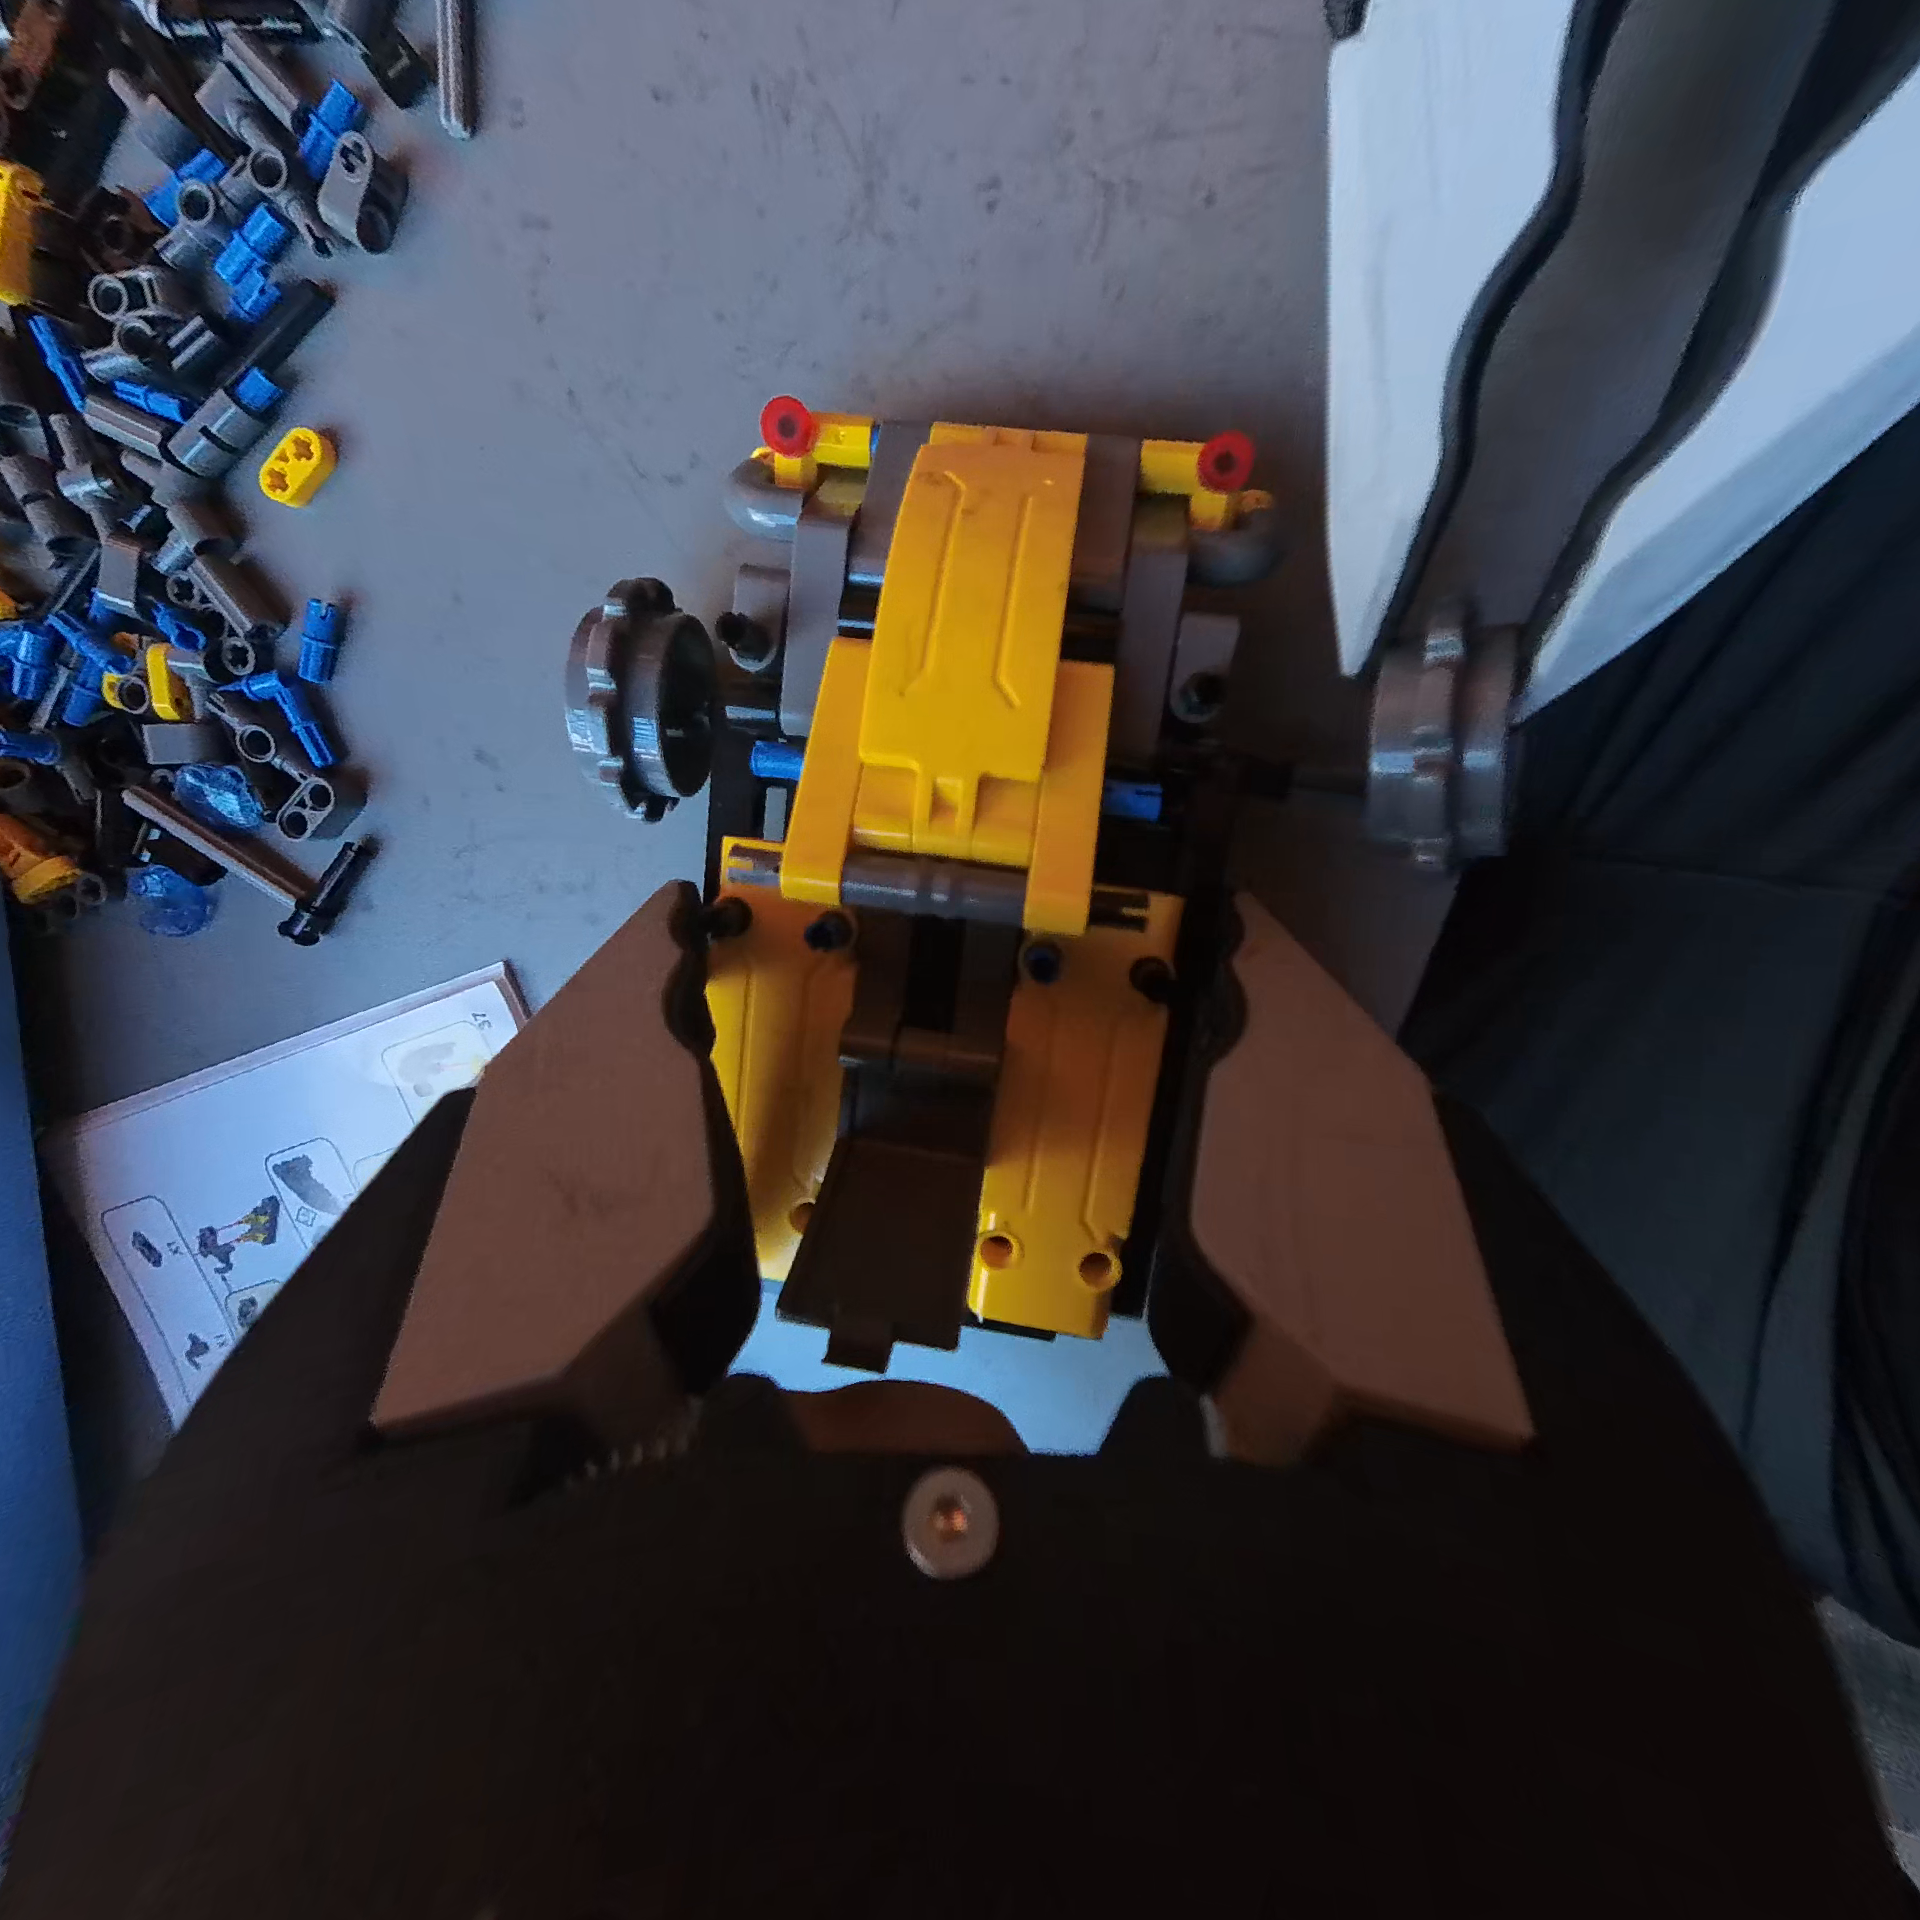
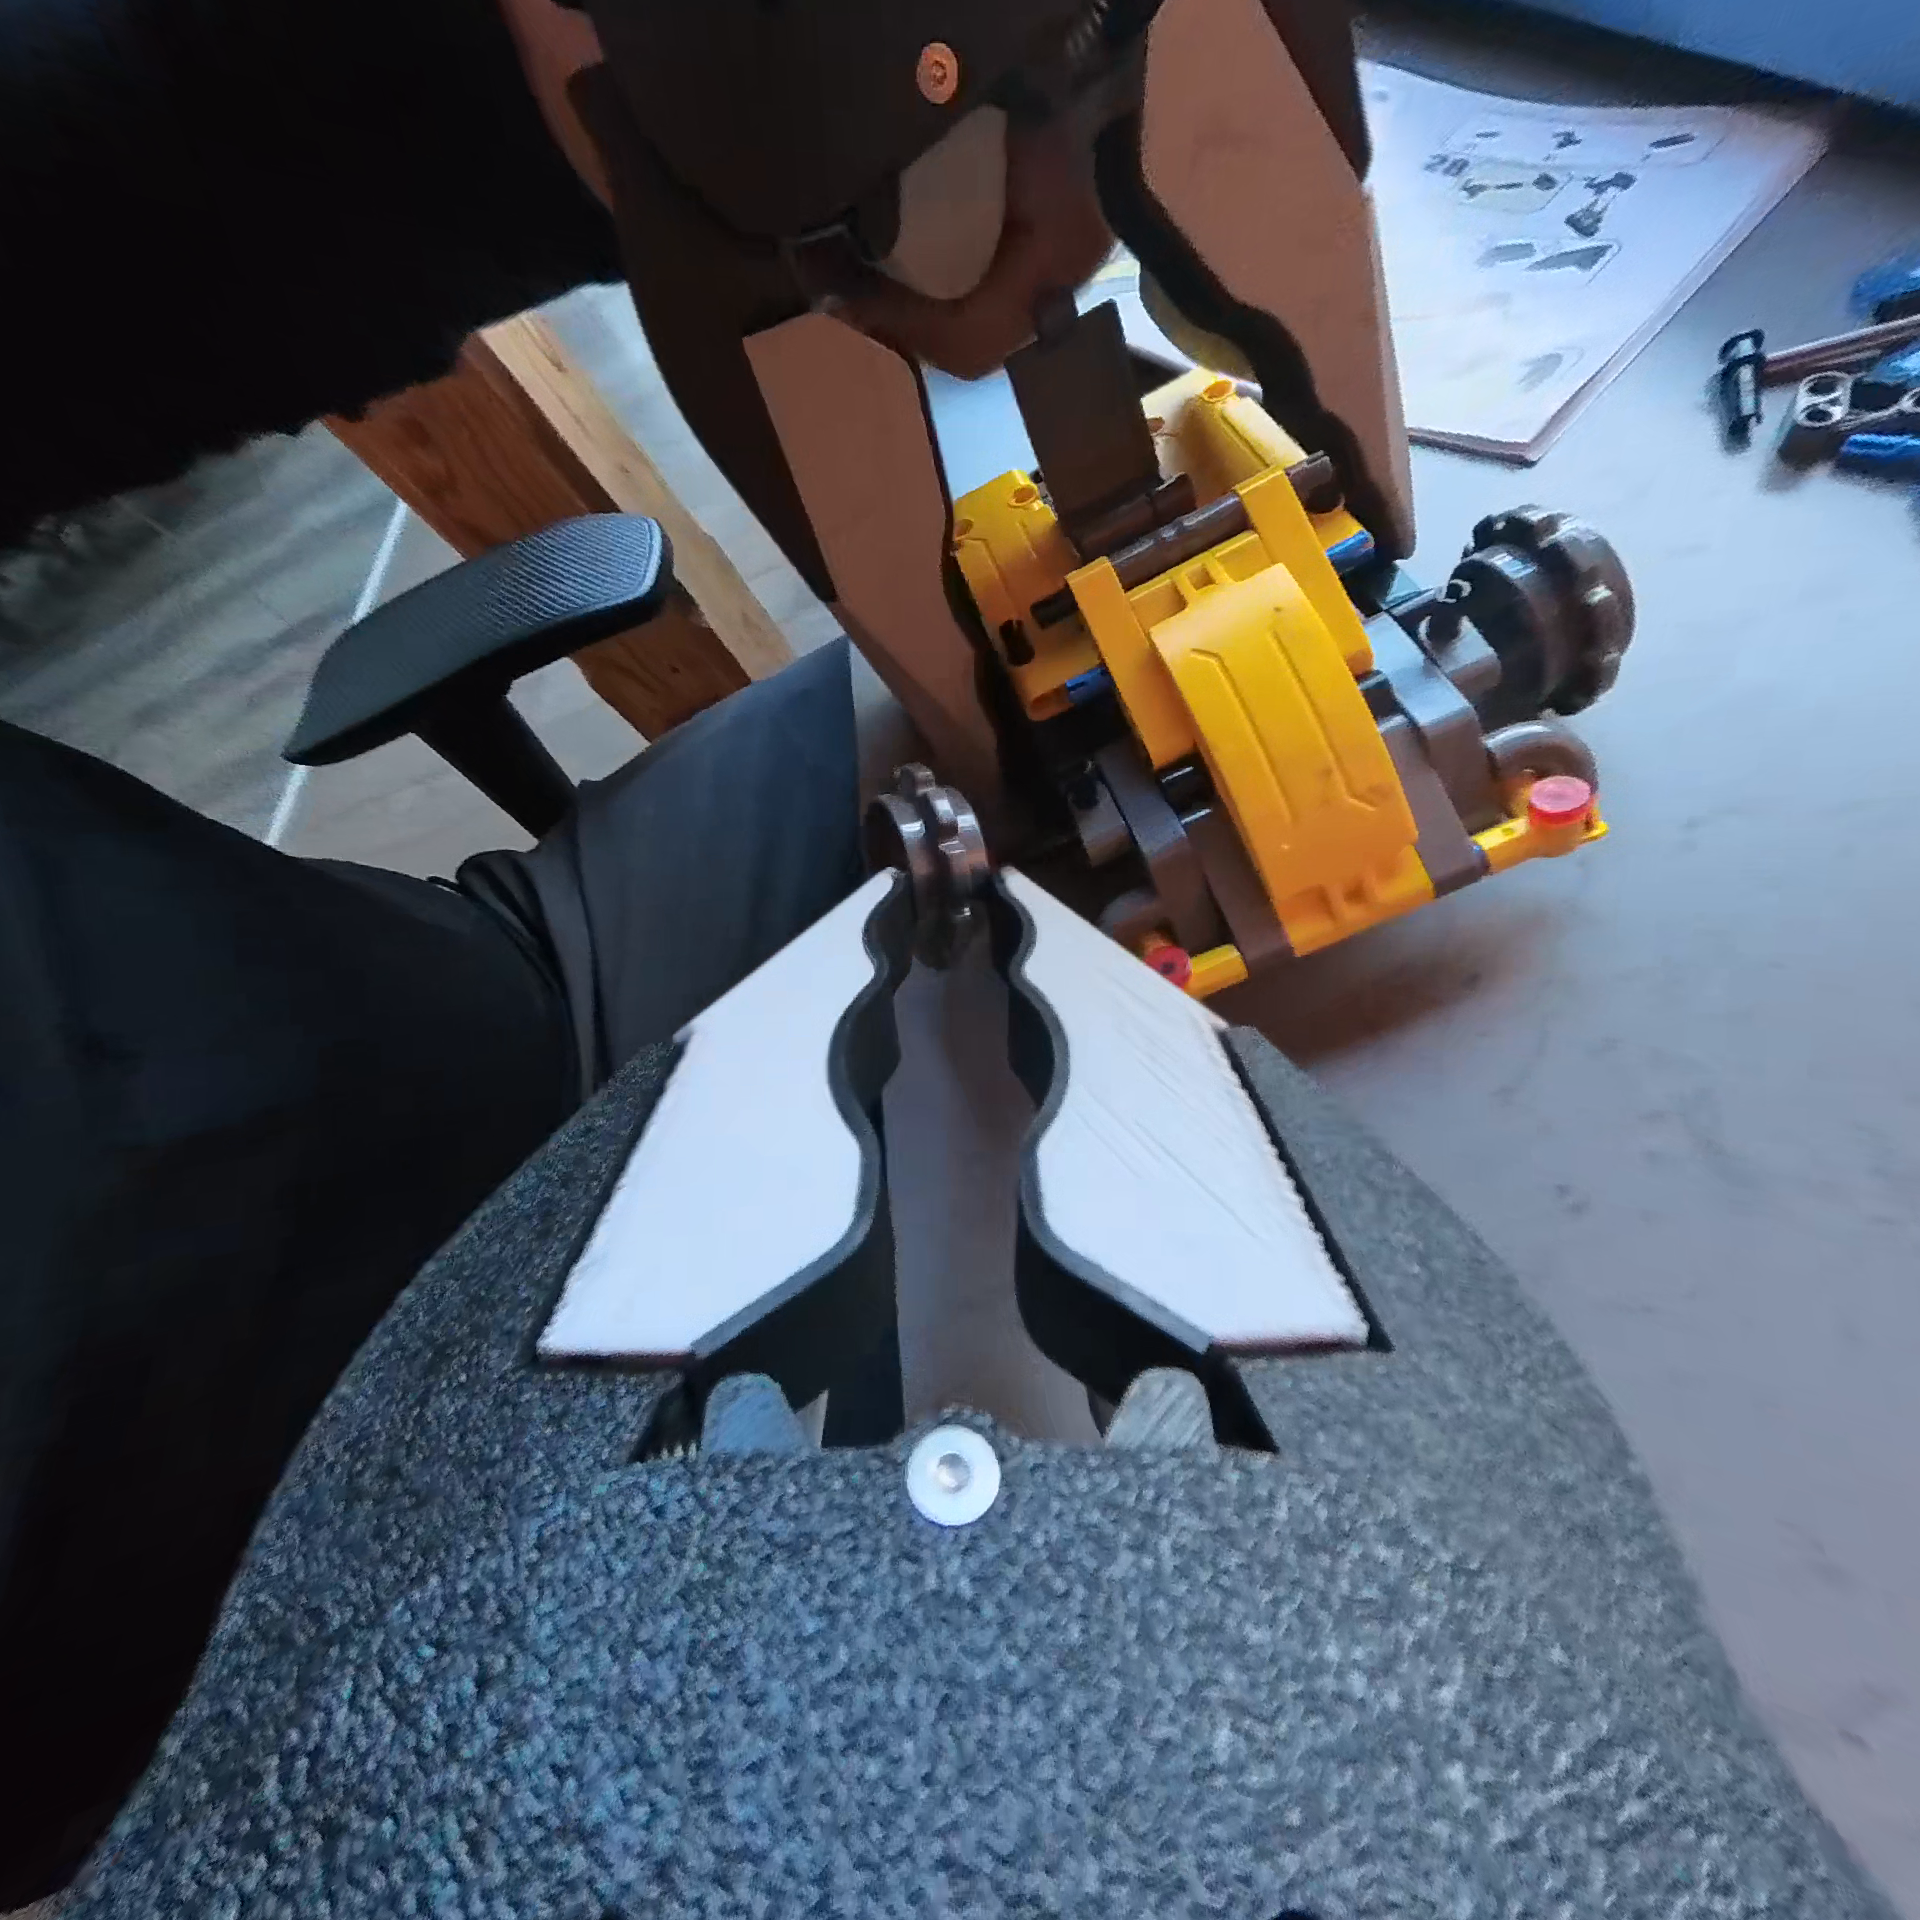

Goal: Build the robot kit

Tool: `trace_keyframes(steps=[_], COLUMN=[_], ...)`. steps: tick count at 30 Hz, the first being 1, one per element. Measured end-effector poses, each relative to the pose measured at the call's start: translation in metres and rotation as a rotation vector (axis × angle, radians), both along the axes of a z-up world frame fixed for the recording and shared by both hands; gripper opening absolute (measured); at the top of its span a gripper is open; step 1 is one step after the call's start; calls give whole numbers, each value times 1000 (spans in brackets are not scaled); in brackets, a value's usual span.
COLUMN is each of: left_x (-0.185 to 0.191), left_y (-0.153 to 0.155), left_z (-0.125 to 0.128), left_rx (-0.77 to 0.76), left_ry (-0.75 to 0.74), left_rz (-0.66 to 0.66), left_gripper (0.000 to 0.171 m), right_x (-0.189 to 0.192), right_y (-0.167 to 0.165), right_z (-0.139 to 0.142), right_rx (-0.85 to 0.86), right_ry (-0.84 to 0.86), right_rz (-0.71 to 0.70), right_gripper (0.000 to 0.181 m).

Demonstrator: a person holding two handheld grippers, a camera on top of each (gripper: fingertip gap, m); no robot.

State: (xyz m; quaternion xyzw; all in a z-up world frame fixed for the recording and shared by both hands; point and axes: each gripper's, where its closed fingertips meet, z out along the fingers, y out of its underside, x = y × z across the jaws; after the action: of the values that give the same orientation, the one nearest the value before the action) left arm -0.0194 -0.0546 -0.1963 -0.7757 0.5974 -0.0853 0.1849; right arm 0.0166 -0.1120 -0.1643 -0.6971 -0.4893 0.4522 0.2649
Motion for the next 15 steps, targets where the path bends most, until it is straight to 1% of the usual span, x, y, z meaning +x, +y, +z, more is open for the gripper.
trace_keyframes(steps=[3, 8, 10, 12, 15], left_x=[-1, -1, 1, 2, 2], left_y=[-1, -2, -3, -5, -5], left_z=[0, 1, 2, 3, 4], left_rx=[-1, -5, -2, 0, 1], left_ry=[-8, -29, -48, -67, -81], left_rz=[0, 6, 12, 7, 2], left_gripper=[93, 93, 92, 92, 92], right_x=[1, 8, 10, 10, 7], right_y=[0, -5, -5, -4, -8], right_z=[5, 23, 20, 11, 2], right_rx=[-3, 126, 174, 191, 253], right_ry=[35, 126, 99, 33, -33], right_rz=[-4, -11, -28, -41, -28], right_gripper=[14, 14, 14, 13, 13])
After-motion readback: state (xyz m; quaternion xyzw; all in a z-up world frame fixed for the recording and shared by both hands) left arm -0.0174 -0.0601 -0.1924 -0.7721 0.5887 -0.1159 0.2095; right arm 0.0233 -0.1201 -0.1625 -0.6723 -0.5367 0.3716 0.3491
